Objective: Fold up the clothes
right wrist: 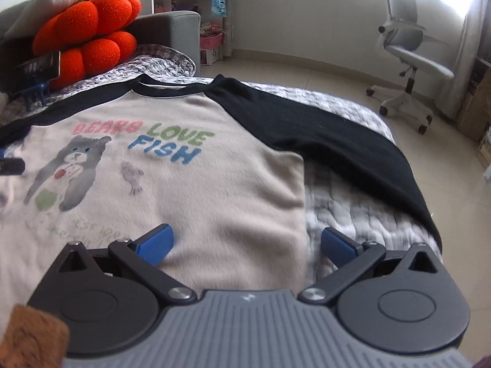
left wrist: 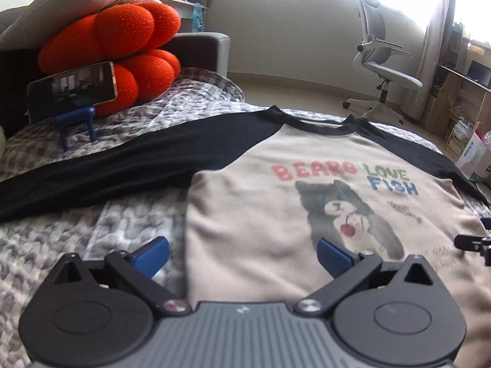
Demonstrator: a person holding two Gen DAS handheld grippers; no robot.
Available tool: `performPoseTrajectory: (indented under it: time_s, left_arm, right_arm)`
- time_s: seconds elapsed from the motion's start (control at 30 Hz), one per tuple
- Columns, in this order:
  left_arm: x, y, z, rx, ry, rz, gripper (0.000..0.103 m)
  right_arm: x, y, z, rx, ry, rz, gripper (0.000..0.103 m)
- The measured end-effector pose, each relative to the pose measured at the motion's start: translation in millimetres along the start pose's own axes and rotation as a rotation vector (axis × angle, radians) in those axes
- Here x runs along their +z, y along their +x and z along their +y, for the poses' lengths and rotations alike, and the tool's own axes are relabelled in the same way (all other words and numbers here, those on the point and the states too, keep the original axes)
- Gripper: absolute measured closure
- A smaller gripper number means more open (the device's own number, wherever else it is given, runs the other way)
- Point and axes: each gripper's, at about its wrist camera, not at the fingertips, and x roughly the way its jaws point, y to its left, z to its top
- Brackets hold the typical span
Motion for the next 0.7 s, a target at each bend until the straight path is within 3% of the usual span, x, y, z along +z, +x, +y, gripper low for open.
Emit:
performPoseTrajectory:
  time_s: [0.13, 0.2, 0.33, 0.47, 0.5, 0.63, 0.7]
  left_arm:
    - [-19.6, -7.4, 9.7, 0.016, -0.006, 0.048, 0.000]
    - [-25.6, -17.8, 11.2, 0.033, -0.002, 0.032, 0.001]
    - [-34.9, -37.2, 16.5, -0.009, -0.050, 0.032, 0.001]
    - [-46.5, -46.6, 15.0, -0.002, -0.036, 0.028, 0.002]
    - [-49.2, -47.1, 14.3, 0.007, -0.032, 0.025, 0.006]
    - [-54.5, -47.7, 12.5, 0.039, -0.047, 0.009, 0.014]
    - [-54.7, -48.8, 11.7, 0.054, -0.053, 0.001, 0.031]
  right_arm:
    - [-20.8, -20.4, -2.4, -0.018, -0.006, 0.006, 0.000]
    - [-27.3, -32.0, -3.7, -0.010, 0.011, 0.005, 0.005]
    - [-39.3, -56.0, -12.6, 0.013, 0.078, 0.010, 0.033]
    - [-51.7, -73.5, -16.1, 0.063, 0.130, 0.019, 0.041]
    - [-54.3, -76.5, -13.4, 0.067, 0.122, 0.021, 0.044]
    - [-58.9, -79.8, -8.1, 0.065, 0.142, 0.027, 0.090]
    - [-60.6, -80.6, -7.4, 0.062, 0.151, 0.026, 0.090]
